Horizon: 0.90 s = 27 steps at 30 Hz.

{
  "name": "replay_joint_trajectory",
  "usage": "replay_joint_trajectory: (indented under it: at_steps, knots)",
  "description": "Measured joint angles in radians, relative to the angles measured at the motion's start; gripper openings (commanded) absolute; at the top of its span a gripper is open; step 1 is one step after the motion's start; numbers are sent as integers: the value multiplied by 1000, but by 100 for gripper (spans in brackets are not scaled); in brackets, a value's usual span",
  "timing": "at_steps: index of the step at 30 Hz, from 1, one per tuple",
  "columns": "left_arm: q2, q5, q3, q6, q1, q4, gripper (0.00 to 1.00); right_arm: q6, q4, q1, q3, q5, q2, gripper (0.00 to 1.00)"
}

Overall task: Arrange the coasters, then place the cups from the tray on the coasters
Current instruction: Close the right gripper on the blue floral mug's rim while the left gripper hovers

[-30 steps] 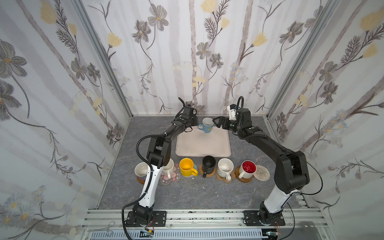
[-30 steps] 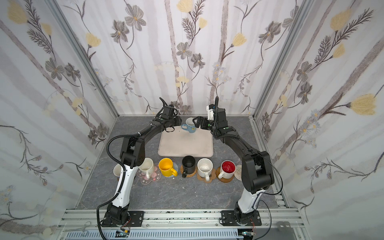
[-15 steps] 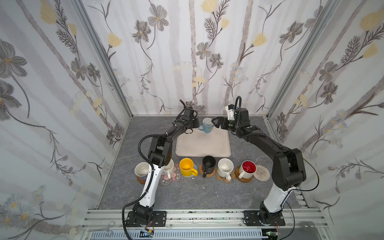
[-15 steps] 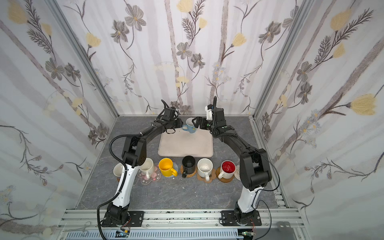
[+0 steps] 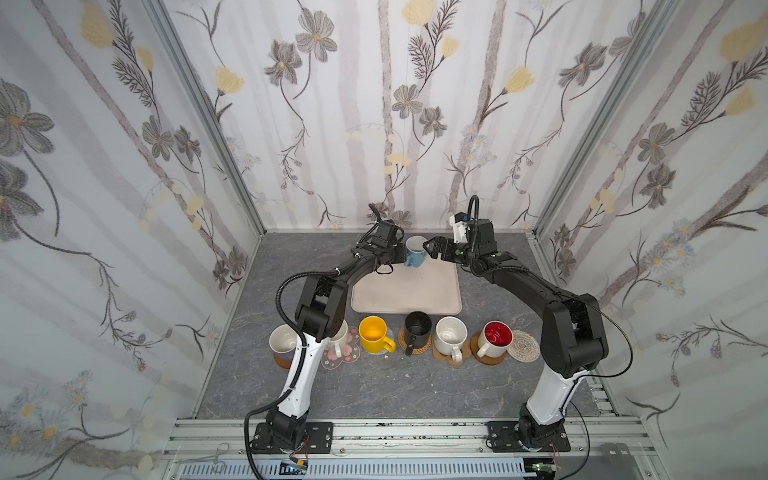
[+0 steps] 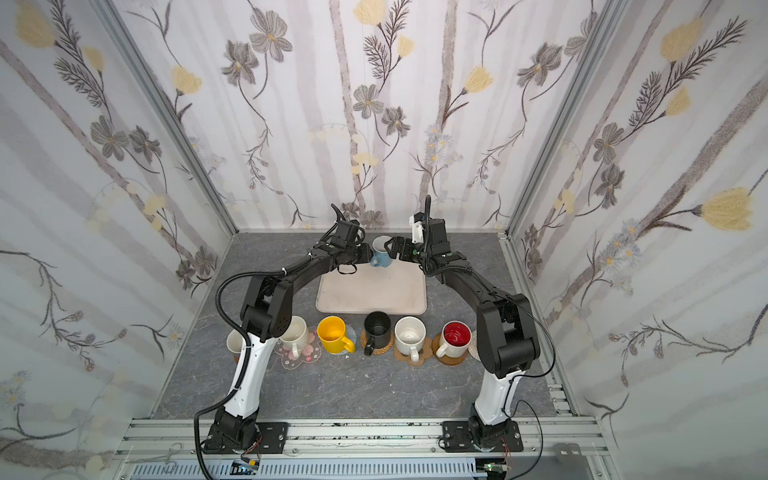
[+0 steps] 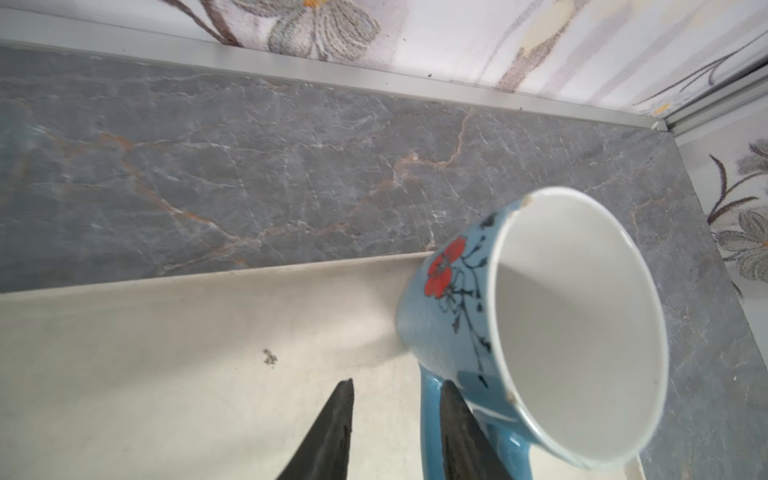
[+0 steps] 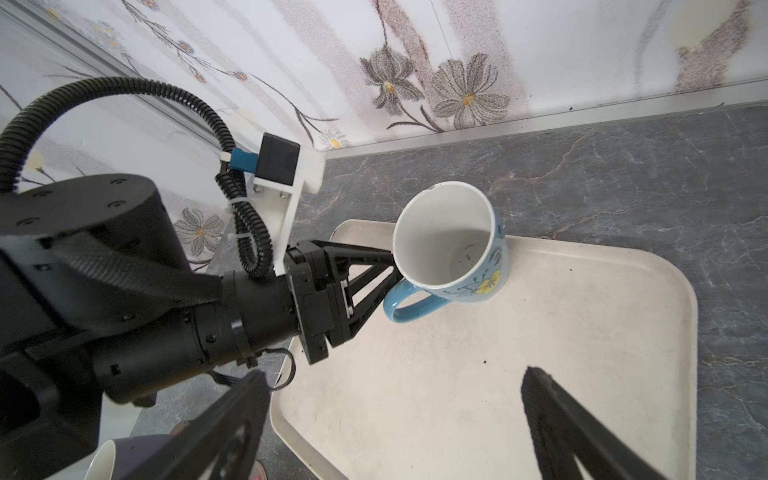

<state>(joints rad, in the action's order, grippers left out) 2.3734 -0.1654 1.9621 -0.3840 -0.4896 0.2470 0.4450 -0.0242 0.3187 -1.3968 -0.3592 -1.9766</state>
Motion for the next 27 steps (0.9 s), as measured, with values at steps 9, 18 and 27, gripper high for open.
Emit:
replay_joint_trajectory:
  at_steps: [9,18,27]
  knots:
    - [-1,15,-31,-24,-56,0,36,6,-21,0,8,26,2,95]
    - [-64,27,-100,-43,-78,-4,39,-1,-45,6,20,107,8,80]
    - [-250,115,-291,-43,-66,-42,50,18,-100,27,-24,159,-35,74]
